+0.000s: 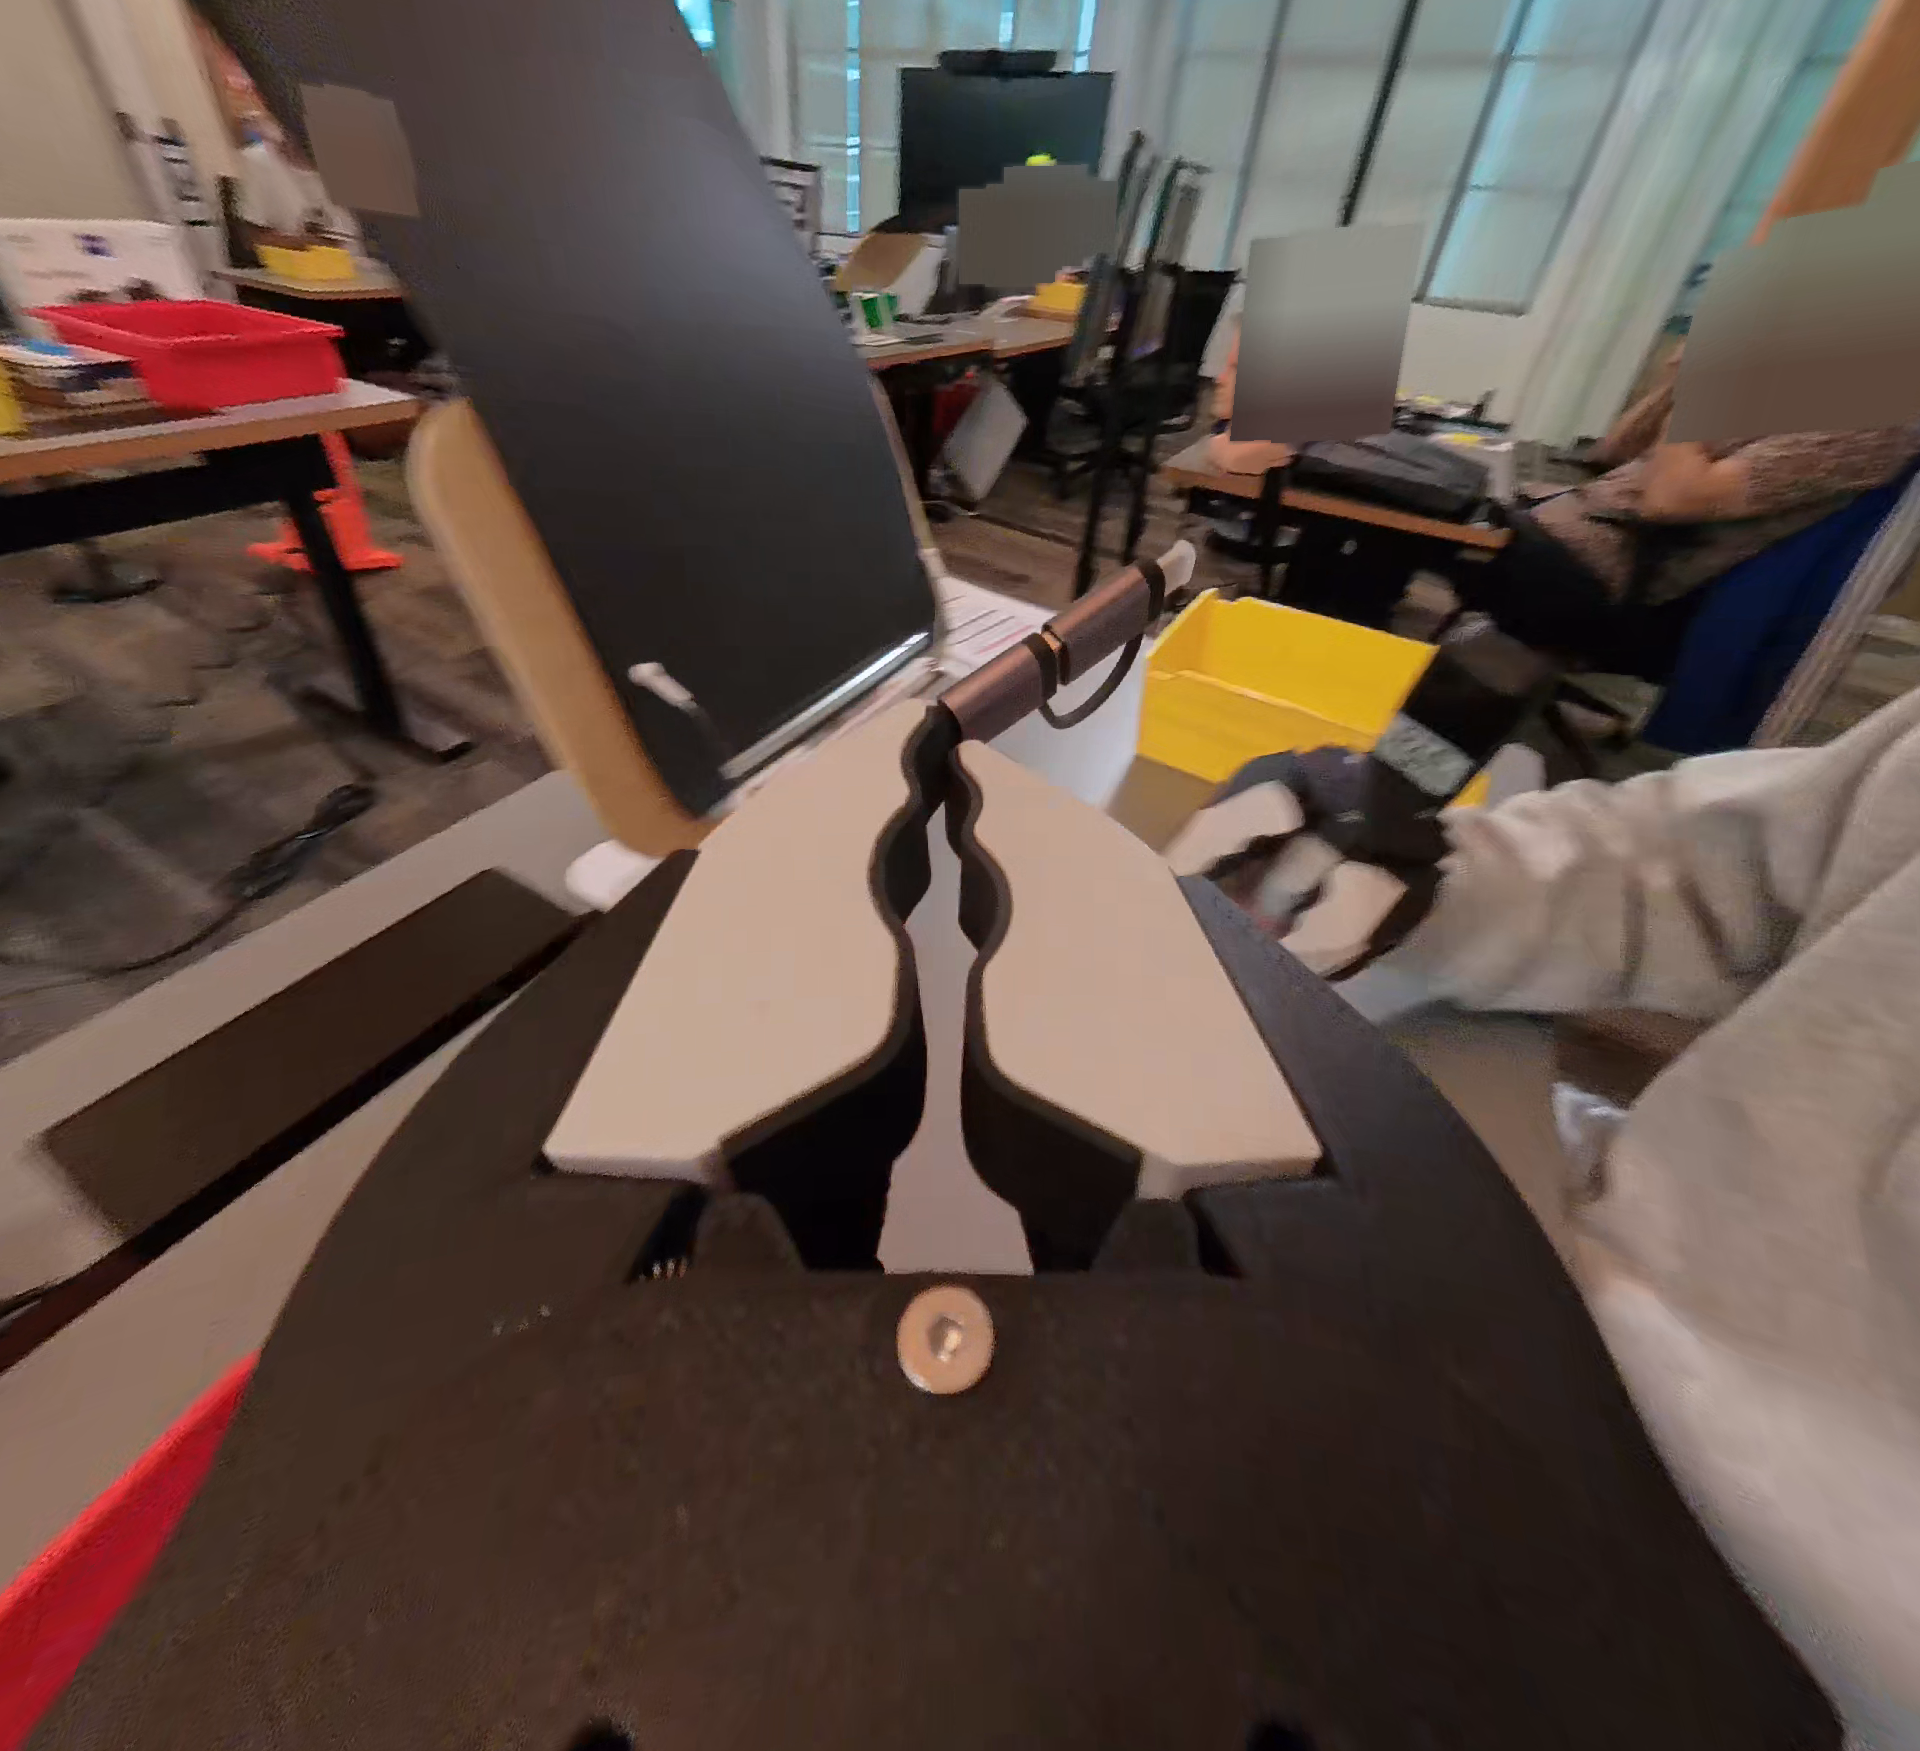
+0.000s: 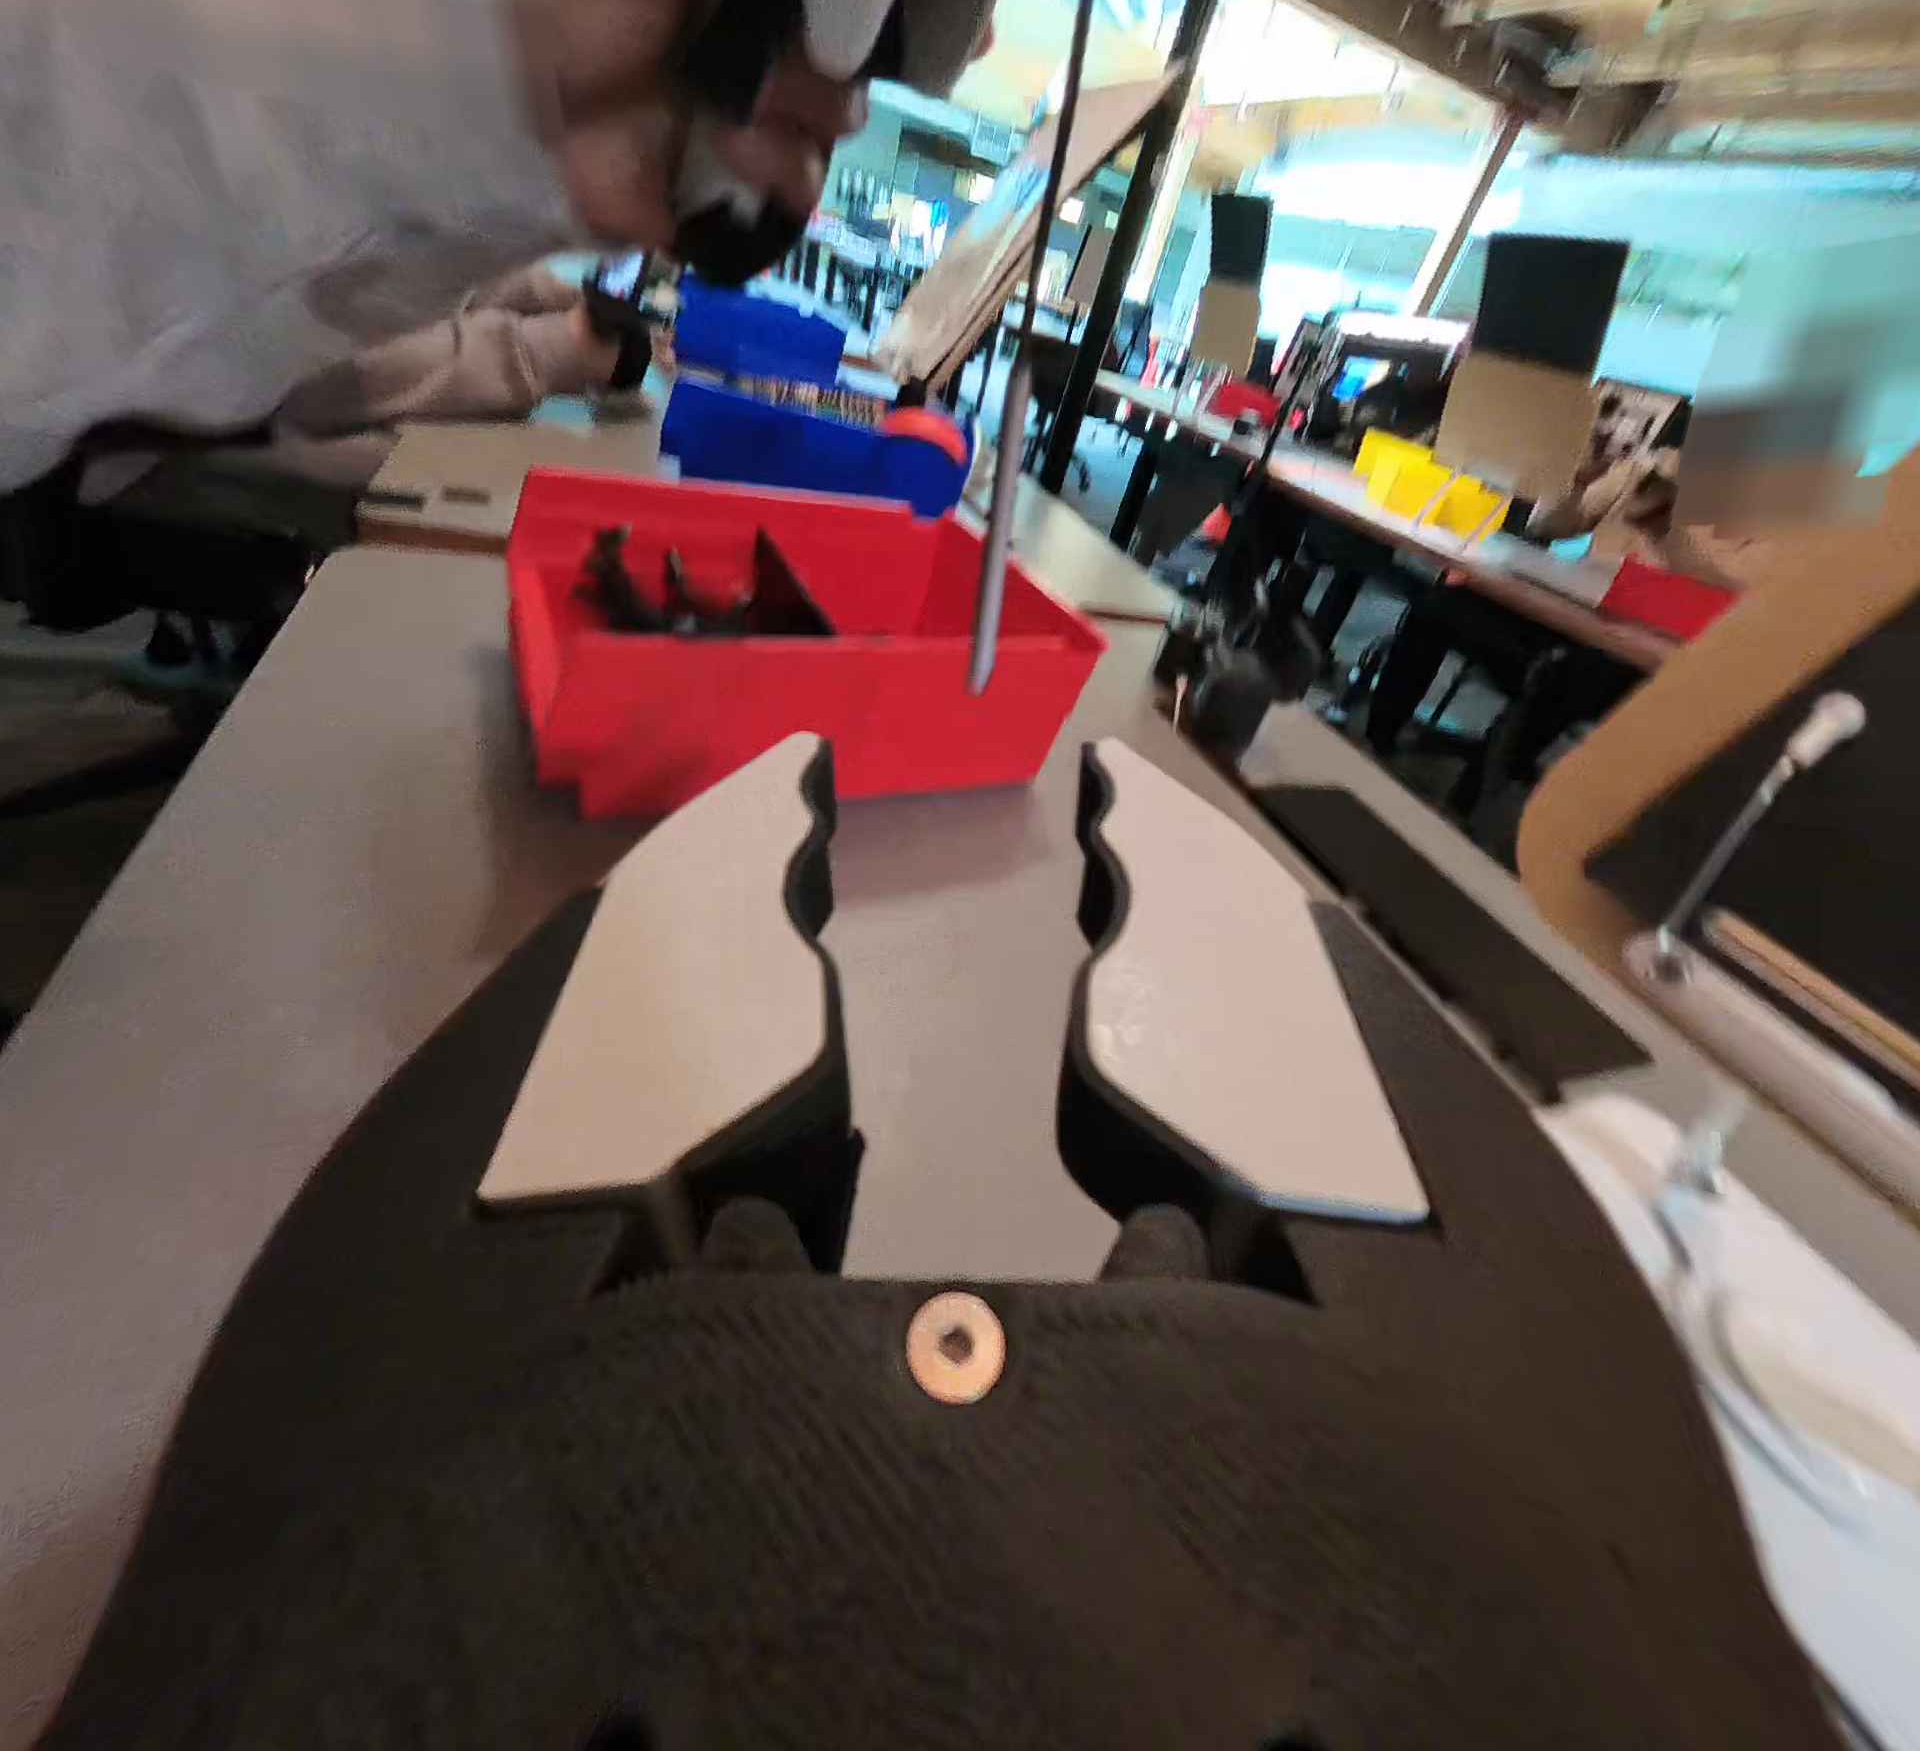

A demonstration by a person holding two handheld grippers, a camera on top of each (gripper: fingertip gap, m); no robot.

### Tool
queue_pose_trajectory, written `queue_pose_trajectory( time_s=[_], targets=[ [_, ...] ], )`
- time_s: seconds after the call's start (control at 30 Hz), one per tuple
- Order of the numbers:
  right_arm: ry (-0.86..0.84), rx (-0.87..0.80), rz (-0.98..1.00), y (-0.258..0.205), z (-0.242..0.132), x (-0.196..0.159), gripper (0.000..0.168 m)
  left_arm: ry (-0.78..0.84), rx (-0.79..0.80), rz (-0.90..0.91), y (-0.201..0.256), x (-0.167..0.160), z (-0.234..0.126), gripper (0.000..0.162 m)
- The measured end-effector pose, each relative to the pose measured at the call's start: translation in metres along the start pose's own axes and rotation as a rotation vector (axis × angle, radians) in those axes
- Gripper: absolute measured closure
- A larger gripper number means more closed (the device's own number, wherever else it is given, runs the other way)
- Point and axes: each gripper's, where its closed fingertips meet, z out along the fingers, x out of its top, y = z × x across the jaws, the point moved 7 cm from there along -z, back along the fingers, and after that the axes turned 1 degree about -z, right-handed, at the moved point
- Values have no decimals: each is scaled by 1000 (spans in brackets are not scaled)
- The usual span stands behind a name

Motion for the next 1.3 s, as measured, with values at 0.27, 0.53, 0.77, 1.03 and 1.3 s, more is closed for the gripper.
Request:
queue_pose_trajectory(
  time_s=[0.27, 0.53, 0.77, 1.03, 1.3],
  targets=[
    [-172, 183, 333, 6, 83, -23, 161, 56, -281, -239, 74, -50, 100, 162],
    [126, 251, 624, 27, -19, -24, 161, 144, -382, -407, 85, -87, 140, 132],
    [668, 416, 951, 58, -102, 7, 161, 171, -381, -469, 142, -156, 169, 115],
    [701, 509, 907, 27, -109, 16, 161, 131, -390, -255, 220, -186, 188, 114],
    [556, 337, 903, -3, -116, -2, 151, 211, -170, -158, 196, -191, 153, 156]
  ],
)
